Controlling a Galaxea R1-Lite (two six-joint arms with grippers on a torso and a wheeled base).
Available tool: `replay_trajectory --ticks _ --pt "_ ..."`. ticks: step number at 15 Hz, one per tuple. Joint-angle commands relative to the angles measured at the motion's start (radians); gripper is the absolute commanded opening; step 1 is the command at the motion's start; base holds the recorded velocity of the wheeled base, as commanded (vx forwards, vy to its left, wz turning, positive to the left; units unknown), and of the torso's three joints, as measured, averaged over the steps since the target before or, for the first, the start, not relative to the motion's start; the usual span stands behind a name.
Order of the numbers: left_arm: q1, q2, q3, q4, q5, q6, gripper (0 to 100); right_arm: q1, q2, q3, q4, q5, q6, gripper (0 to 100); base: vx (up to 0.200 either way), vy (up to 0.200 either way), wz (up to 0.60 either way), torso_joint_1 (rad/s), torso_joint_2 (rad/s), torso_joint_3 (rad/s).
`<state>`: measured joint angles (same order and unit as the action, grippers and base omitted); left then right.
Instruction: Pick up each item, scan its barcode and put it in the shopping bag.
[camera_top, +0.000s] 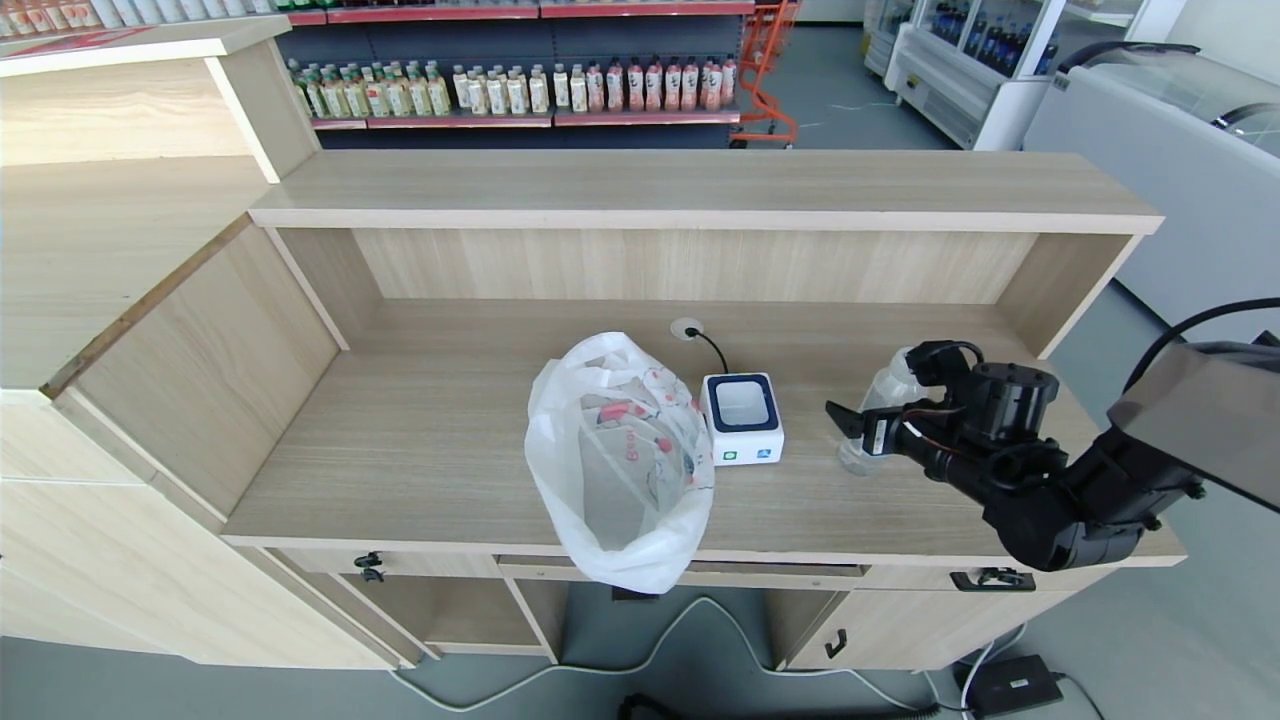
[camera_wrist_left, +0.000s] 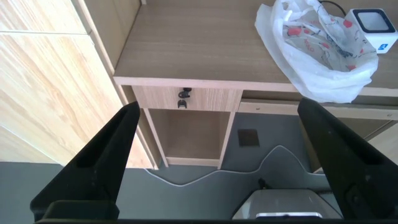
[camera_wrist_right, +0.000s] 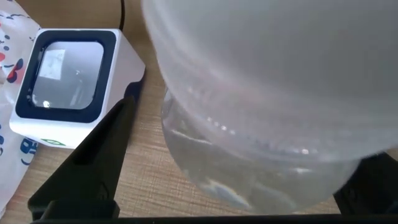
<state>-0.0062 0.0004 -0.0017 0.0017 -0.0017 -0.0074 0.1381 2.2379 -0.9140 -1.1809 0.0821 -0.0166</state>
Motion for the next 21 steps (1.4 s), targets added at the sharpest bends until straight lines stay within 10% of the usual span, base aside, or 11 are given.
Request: replay_trajectory --ticks 1,7,8,21 --pt "0.0 0.0 0.0 0.0 0.0 0.0 100 0.0 0.019 -0.016 0.0 0.001 0.0 100 0.0 0.0 0.0 0.0 0.0 0.0" --pt "0.0 0.0 0.0 0.0 0.0 0.0 100 0.002 0.039 -0.046 0.0 0.002 0.001 100 0.0 0.0 0.0 0.0 0.0 0.0" --pt "0.0 0.0 0.0 0.0 0.0 0.0 100 0.003 0.04 -0.046 -0.002 0.002 0.0 0 0.0 0.0 0.0 0.0 0.0 0.0" --pt "0.0 0.0 0.0 0.0 0.0 0.0 100 0.015 0.032 0.067 -0.068 0.015 -0.086 0 0.0 0.0 0.0 0.0 0.0 0.0"
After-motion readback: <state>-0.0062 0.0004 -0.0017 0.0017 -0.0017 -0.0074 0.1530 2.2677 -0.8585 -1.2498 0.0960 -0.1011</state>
